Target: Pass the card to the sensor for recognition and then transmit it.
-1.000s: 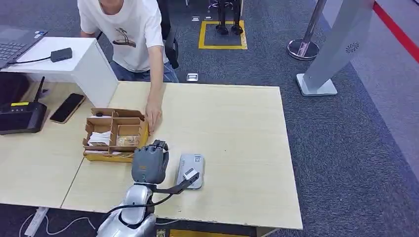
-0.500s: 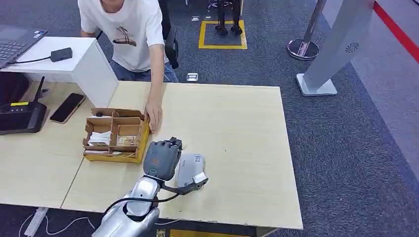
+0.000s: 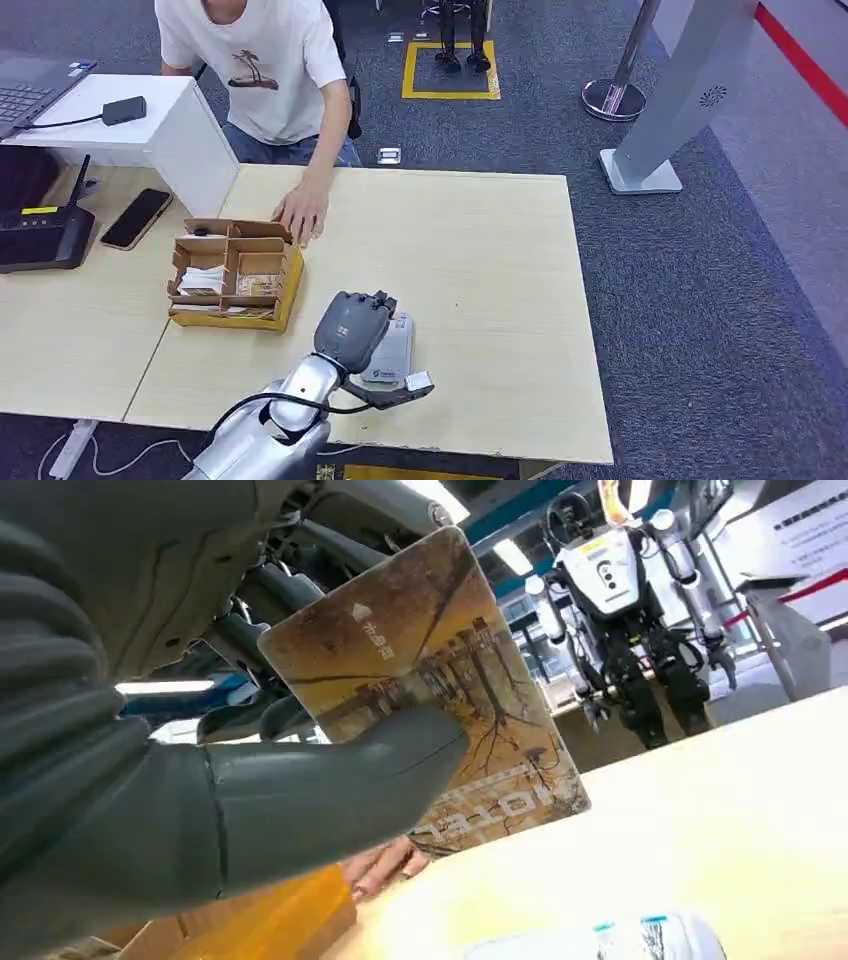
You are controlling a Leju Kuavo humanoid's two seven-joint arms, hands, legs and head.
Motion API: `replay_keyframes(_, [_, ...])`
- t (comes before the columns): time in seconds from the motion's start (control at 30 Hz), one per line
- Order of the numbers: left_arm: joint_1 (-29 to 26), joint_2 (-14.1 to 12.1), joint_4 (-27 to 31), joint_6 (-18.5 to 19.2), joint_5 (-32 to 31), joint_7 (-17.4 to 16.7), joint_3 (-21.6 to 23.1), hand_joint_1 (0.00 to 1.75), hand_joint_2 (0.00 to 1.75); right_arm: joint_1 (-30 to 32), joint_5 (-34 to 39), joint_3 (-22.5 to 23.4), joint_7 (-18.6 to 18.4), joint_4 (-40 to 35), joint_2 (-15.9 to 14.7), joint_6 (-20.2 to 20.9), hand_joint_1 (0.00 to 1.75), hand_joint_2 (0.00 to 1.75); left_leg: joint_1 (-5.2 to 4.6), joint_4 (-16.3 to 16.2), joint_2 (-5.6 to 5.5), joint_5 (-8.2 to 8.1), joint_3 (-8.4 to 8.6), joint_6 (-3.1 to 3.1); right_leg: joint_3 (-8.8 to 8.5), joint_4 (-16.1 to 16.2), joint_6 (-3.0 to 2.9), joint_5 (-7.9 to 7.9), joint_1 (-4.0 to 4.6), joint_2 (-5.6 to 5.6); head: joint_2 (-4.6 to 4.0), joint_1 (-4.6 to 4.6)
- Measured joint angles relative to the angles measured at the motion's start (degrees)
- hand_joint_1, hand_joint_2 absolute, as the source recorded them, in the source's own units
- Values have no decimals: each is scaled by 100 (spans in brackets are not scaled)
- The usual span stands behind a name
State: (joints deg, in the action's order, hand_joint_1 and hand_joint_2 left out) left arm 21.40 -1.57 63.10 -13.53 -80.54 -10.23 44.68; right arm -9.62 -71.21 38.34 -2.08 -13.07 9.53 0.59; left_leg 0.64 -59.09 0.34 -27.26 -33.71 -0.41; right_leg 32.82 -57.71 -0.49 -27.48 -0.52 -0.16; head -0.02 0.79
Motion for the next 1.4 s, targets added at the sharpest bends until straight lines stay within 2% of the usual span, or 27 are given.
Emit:
replay_keyframes(0.23, [-15,-127,33,282,262,-13,186,175,175,26,245,-22,4,-2,-20,-70,0,175,0,0,0,0,0,0,0,0,0,0,0,0,0,0])
replay_keyframes(0.47, [-155,-321,396,632,391,-63,293,175,175,115,402,-22,28,-2,-63,-127,0,175,0,1,0,0,-1,0,0,0,0,0,0,0,2,0])
replay_keyframes(0.83, [-291,-472,667,796,603,31,417,175,175,144,507,-22,33,-2,-96,-138,0,175,0,0,0,0,-1,0,0,0,0,0,0,0,0,0])
replay_keyframes(0.97, [-309,-479,699,817,789,109,422,175,175,140,514,-22,33,-2,-101,-136,0,175,0,0,-1,0,-1,0,0,0,0,0,0,0,0,0])
replay_keyframes(1.4, [-317,-479,710,813,859,63,422,175,175,140,592,-22,37,-2,-103,-138,0,175,0,0,0,0,-1,0,0,0,0,0,0,0,0,0])
